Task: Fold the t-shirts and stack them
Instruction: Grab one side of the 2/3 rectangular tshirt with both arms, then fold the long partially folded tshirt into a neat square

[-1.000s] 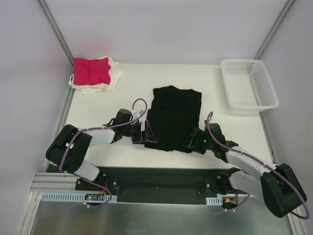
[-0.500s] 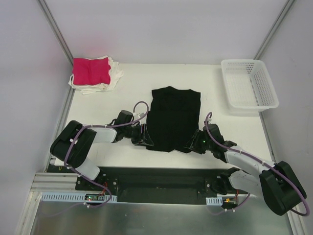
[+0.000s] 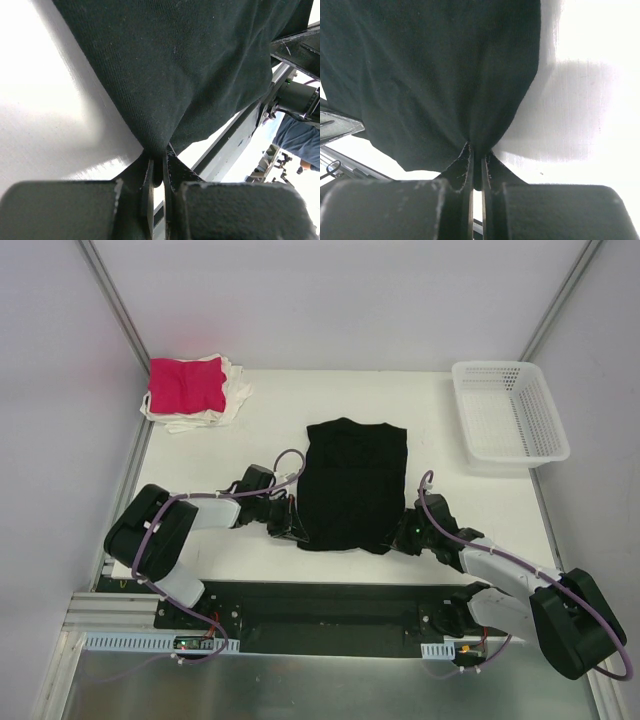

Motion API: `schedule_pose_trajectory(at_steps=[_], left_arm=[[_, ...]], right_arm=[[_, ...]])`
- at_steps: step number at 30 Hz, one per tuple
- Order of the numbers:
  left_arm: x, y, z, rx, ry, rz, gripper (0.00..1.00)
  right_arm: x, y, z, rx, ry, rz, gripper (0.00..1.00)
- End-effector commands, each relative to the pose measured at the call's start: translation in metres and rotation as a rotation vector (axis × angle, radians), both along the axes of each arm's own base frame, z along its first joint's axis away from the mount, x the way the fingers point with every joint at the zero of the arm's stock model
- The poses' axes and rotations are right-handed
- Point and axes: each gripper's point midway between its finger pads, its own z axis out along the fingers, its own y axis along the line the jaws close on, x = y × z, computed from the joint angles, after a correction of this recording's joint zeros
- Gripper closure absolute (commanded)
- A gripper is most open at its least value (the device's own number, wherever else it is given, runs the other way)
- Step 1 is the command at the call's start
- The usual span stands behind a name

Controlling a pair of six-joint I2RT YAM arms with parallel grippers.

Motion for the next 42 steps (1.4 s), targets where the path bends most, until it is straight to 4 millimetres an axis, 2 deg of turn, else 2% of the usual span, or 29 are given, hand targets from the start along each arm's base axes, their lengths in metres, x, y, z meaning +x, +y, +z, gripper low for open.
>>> schedule_pose_trajectory(at_steps=[1, 7, 10, 11, 13, 14, 16, 18, 19, 21, 22, 32, 41, 42], left_arm=[[0.005, 0.0, 0.011, 0.025, -0.057, -0.012, 1.0], [0.004, 0.002, 0.019, 0.024, -0.078, -0.009, 1.0], [0.01, 0.002, 0.03, 0.025, -0.122, 0.0, 1.0], [0.016, 0.0, 0.04, 0.017, -0.157, 0.003, 1.0], [0.021, 0.002, 0.047, 0.036, -0.192, 0.007, 1.0], [0.028, 0.0, 0.059, 0.028, -0.23, 0.01, 1.0], [0.033, 0.003, 0.067, 0.054, -0.263, 0.01, 1.0], [0.044, 0.001, 0.084, 0.053, -0.32, 0.005, 1.0], [0.047, 0.0, 0.09, 0.058, -0.33, 0.004, 1.0], [0.05, 0.0, 0.096, 0.06, -0.347, 0.002, 1.0], [0.054, -0.002, 0.104, 0.053, -0.362, 0.003, 1.0], [0.071, 0.0, 0.132, 0.078, -0.459, 0.022, 1.0], [0.123, 0.003, 0.18, 0.131, -0.604, 0.073, 1.0], [0.127, 0.003, 0.184, 0.132, -0.613, 0.079, 1.0]], right_arm=[[-0.012, -0.014, -0.015, -0.085, 0.052, 0.009, 0.99], [-0.009, -0.011, -0.008, -0.069, 0.017, 0.017, 0.99], [-0.001, -0.012, 0.002, -0.076, -0.033, 0.02, 0.99], [0.002, -0.013, 0.005, -0.082, -0.048, 0.018, 0.99], [0.01, -0.015, 0.016, -0.112, -0.096, 0.028, 0.99], [0.014, -0.016, 0.021, -0.119, -0.113, 0.028, 0.99], [0.026, -0.016, 0.038, -0.144, -0.169, 0.037, 0.99], [0.035, -0.017, 0.051, -0.162, -0.205, 0.04, 0.99], [0.043, -0.013, 0.066, -0.158, -0.245, 0.051, 0.99], [0.049, -0.01, 0.077, -0.156, -0.27, 0.06, 0.99], [0.056, -0.006, 0.091, -0.145, -0.301, 0.061, 0.99], [0.084, -0.011, 0.133, -0.186, -0.406, 0.041, 0.99], [0.109, -0.015, 0.149, -0.218, -0.437, 0.032, 0.99], [0.115, -0.014, 0.156, -0.22, -0.455, 0.026, 0.99]])
